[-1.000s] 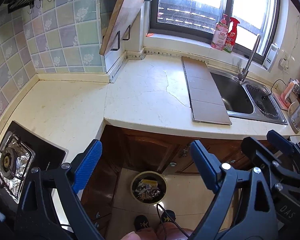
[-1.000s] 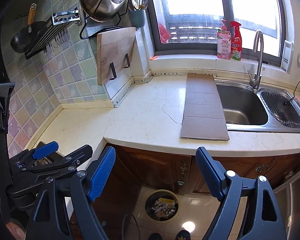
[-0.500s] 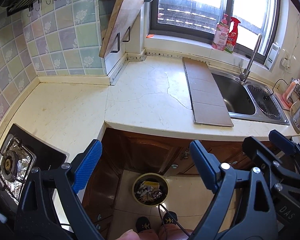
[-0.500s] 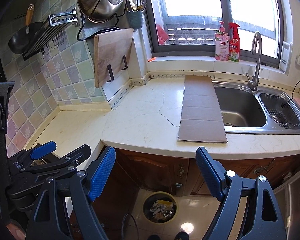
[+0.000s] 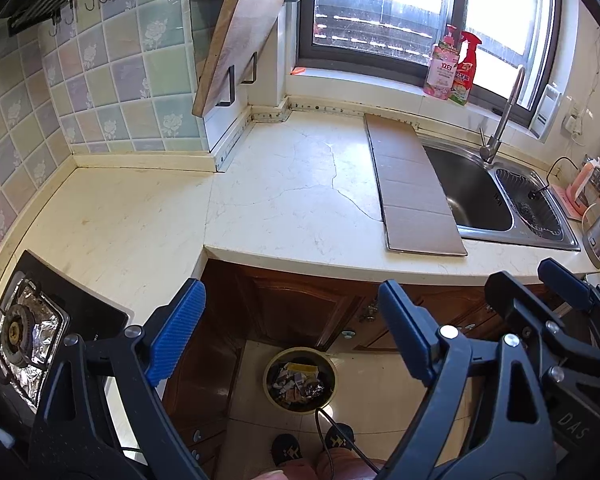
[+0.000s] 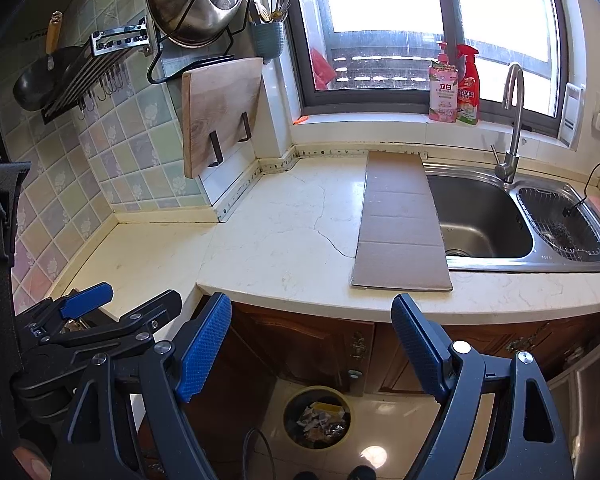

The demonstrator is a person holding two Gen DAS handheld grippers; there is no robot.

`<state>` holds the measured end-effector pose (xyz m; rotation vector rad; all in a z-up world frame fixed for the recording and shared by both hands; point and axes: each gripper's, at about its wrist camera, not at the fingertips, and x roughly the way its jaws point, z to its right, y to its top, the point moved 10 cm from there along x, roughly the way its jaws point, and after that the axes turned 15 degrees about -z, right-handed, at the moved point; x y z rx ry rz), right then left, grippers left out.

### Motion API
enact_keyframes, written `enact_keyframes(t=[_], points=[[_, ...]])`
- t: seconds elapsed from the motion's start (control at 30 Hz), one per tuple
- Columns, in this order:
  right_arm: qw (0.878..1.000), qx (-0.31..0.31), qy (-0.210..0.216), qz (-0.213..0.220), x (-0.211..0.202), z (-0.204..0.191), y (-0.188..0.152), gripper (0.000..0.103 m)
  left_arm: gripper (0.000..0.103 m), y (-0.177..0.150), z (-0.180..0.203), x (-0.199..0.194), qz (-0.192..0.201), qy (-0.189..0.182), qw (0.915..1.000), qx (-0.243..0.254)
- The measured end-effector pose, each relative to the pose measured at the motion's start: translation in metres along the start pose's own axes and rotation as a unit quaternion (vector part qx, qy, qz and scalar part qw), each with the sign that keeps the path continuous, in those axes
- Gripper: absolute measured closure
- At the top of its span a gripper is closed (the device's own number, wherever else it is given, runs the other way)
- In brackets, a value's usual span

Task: Collect trash

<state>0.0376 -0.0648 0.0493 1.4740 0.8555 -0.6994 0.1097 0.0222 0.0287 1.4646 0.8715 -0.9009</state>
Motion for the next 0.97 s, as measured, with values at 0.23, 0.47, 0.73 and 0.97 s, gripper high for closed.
enact_keyframes(t=[0.23, 0.47, 0.73, 0.97], points=[[1.000, -0.001, 0.003, 0.002, 0.004, 0.000, 0.008, 0.019, 0.018, 0.008, 0.003, 0.006, -0.002, 0.005, 1.0000, -0.001], [1.000, -0.004, 0.010, 0.001, 0.014, 0.003, 0.020, 0.019, 0.019, 0.012, 0.004, 0.010, -0.002, 0.011, 0.9999, -0.004], [1.000, -0.007, 0.017, 0.000, 0.024, 0.003, 0.030, 0.019, 0.019, 0.020, 0.010, 0.013, -0.003, 0.021, 0.9997, -0.016], [1.000, -0.008, 0.023, -0.002, 0.031, 0.006, 0.035, 0.019, 0.019, 0.024, 0.016, 0.017, -0.006, 0.026, 0.9993, -0.025]])
